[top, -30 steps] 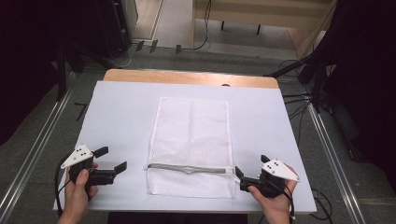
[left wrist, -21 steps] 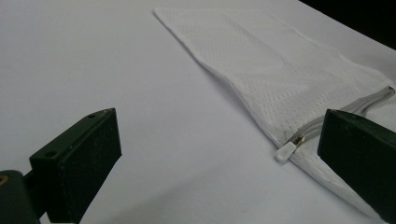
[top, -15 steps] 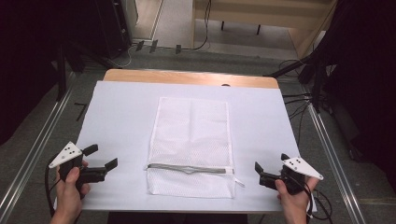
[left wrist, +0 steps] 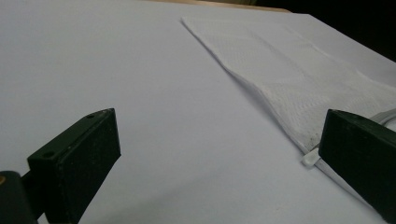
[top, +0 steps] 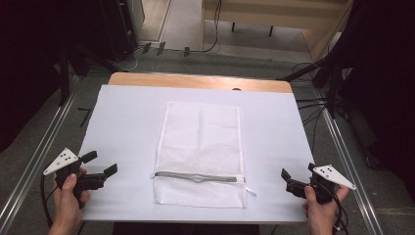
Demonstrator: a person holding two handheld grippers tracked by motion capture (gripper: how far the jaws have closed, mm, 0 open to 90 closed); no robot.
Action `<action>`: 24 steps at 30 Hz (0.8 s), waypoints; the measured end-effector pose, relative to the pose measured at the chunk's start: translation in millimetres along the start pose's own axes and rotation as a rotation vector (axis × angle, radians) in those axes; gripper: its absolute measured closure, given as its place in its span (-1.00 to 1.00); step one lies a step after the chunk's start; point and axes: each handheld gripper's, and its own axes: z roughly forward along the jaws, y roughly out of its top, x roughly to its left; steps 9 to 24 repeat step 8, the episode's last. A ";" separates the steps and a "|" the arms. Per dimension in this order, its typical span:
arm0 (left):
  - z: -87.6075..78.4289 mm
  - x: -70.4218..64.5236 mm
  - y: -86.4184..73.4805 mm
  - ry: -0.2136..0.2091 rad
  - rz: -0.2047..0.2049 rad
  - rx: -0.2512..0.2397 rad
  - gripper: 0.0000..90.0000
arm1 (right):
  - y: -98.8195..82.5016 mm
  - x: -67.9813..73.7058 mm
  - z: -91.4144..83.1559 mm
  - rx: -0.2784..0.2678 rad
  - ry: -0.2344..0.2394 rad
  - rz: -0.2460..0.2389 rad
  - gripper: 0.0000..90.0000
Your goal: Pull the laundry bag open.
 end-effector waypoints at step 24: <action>3.7 -2.2 0.7 -0.008 0.009 0.015 -1.00 | -0.3 1.9 1.7 0.007 -0.003 -0.004 -1.00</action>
